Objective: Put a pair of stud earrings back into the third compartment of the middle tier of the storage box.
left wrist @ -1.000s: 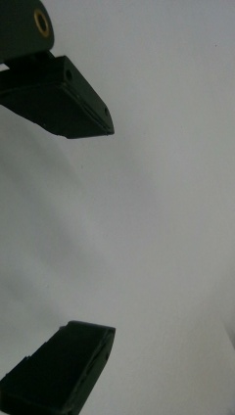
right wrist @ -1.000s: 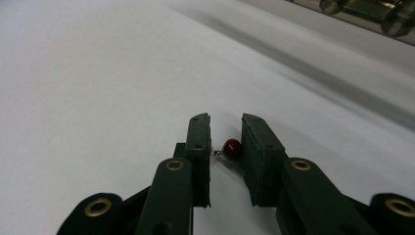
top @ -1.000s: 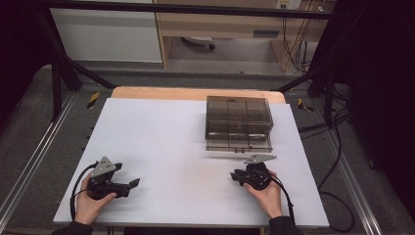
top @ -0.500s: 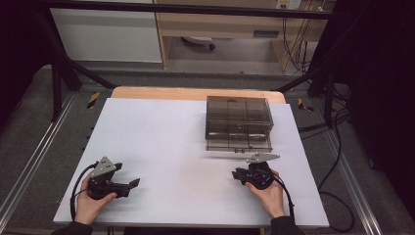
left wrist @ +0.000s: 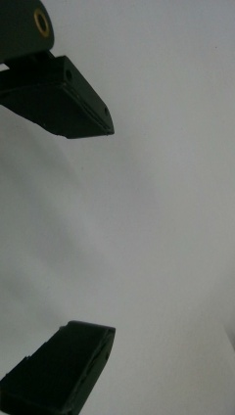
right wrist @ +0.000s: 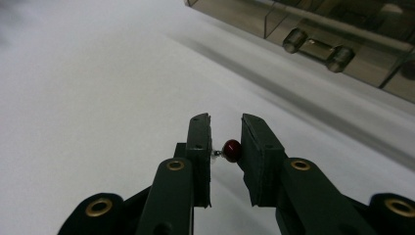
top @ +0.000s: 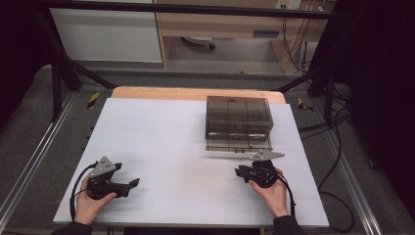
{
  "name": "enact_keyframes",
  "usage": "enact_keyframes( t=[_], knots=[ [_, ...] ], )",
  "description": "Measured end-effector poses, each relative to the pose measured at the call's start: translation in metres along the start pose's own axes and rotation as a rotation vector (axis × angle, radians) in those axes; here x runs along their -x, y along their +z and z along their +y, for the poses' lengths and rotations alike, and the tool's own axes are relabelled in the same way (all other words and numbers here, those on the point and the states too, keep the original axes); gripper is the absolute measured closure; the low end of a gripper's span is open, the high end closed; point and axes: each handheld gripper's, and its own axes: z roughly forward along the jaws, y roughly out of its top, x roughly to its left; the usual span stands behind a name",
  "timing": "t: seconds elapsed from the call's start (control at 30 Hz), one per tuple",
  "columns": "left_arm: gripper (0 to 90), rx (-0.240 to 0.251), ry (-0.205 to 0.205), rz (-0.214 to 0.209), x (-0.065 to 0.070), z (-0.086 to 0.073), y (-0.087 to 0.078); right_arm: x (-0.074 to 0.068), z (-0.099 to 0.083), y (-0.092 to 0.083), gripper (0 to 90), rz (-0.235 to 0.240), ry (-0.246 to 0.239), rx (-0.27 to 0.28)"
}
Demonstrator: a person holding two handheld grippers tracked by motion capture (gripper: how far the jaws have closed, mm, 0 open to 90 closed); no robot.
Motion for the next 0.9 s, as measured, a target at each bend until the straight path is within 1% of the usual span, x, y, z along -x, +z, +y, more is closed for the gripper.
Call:
enact_keyframes(
  t=[0.57,0.6,0.77,0.9],
  knots=[
    [6.5,-0.003,0.003,0.000,0.001,0.000,0.000,0.009,0.006,-0.017,74.8,-0.033,0.013,0.047],
    [6.5,-0.003,0.002,0.000,0.001,0.000,0.001,0.009,0.007,-0.019,74.8,-0.032,0.021,0.047],
    [6.5,-0.005,0.002,0.001,0.001,0.000,0.001,0.013,0.009,-0.023,74.8,-0.046,0.016,0.055],
    [6.5,-0.005,0.002,0.001,0.001,0.000,0.001,0.017,0.011,-0.028,74.8,-0.057,0.023,0.068]
  ],
)
